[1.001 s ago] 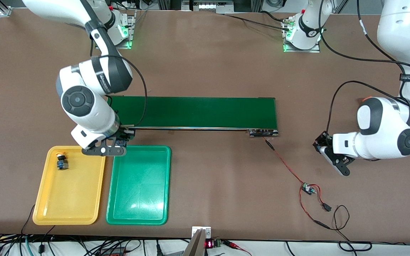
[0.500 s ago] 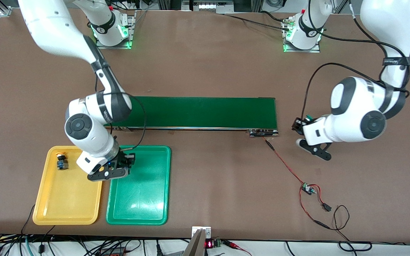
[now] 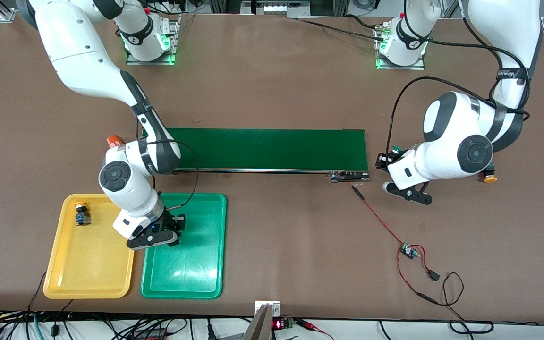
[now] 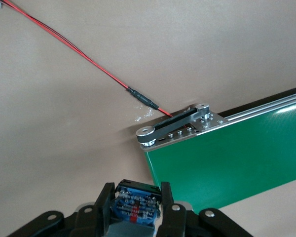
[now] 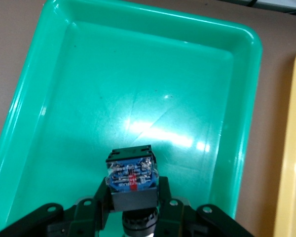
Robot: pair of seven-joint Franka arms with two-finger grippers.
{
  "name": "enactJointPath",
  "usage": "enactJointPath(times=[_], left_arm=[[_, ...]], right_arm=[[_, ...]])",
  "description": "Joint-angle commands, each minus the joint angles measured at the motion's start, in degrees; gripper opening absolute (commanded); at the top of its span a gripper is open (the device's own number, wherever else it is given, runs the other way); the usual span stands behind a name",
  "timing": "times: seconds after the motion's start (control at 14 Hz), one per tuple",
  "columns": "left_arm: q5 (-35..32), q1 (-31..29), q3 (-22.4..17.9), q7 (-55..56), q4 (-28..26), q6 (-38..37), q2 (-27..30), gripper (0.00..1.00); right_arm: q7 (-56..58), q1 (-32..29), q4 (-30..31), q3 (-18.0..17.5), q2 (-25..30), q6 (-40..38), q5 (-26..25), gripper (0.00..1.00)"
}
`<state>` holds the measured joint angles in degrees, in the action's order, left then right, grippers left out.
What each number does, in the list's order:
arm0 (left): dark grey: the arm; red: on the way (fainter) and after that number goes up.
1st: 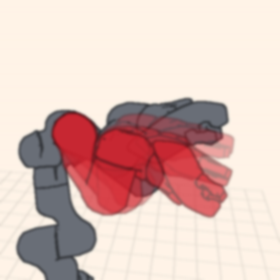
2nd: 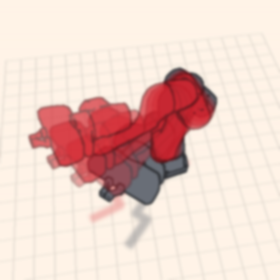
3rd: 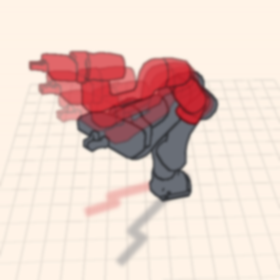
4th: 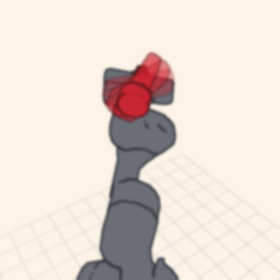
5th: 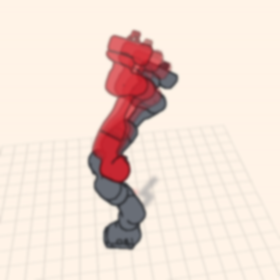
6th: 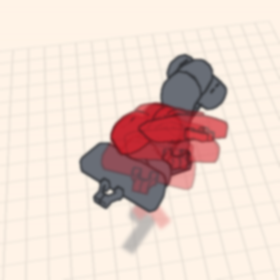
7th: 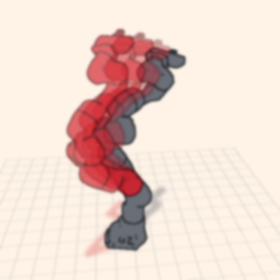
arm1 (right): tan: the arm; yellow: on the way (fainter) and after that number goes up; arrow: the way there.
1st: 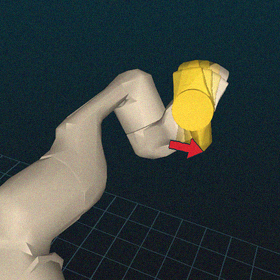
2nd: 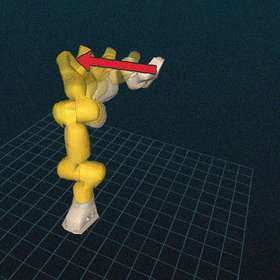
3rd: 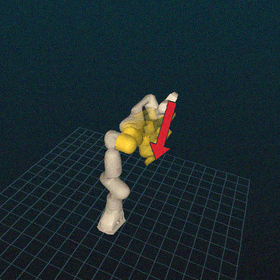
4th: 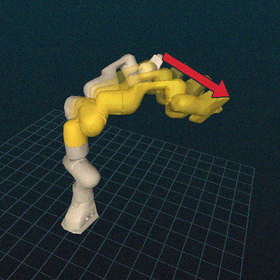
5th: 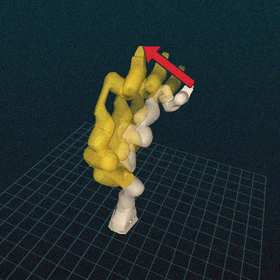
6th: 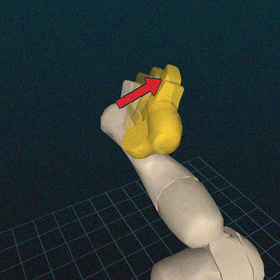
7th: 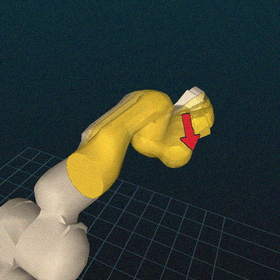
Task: Sort buttons by color to trays
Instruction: 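Open the right gripper over the green tray while the left gripper lowers onto belt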
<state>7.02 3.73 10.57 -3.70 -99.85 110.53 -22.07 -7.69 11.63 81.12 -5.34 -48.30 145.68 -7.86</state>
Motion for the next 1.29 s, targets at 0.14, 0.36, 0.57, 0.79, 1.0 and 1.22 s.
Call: enactJointPath(times=[0.14, 0.36, 0.57, 0.79, 1.0, 1.22], left_arm=[[1.2, 1.2, 0.1, 6.2, -10.9, 6.2, 8.0, 0.0], [1.2, 3.9, 0.3, 13.1, -12.6, 10.4, 7.8, 0.0], [1.2, 5.3, 0.3, 17.3, -14.5, 13.7, 7.7, 0.0], [1.2, 5.6, 0.4, 18.7, -14.7, 15.1, 6.6, 0.0], [1.2, 6.6, 0.6, 21.9, -14.7, 16.7, 4.9, 0.0], [1.2, 7.2, 1.7, 25.2, -14.7, 18.9, 3.4, 0.0]], right_arm=[[0.6, 0.0, -1.8, -0.7, -1.4, 0.8, 0.1, 0.63], [0.4, 0.1, -1.8, -0.8, -1.3, 0.7, 0.2, 0.86], [0.6, 0.0, -1.8, -1.0, -0.6, -0.7, 0.2, 0.93], [-1.4, 0.8, -4.0, -1.5, 1.4, -15.1, 0.2, 1.0], [-1.5, 1.2, -7.4, -1.3, 3.4, -24.8, 0.4, 1.0], [-1.5, 1.4, -7.0, -0.8, 8.6, -30.3, 2.7, 1.0]])
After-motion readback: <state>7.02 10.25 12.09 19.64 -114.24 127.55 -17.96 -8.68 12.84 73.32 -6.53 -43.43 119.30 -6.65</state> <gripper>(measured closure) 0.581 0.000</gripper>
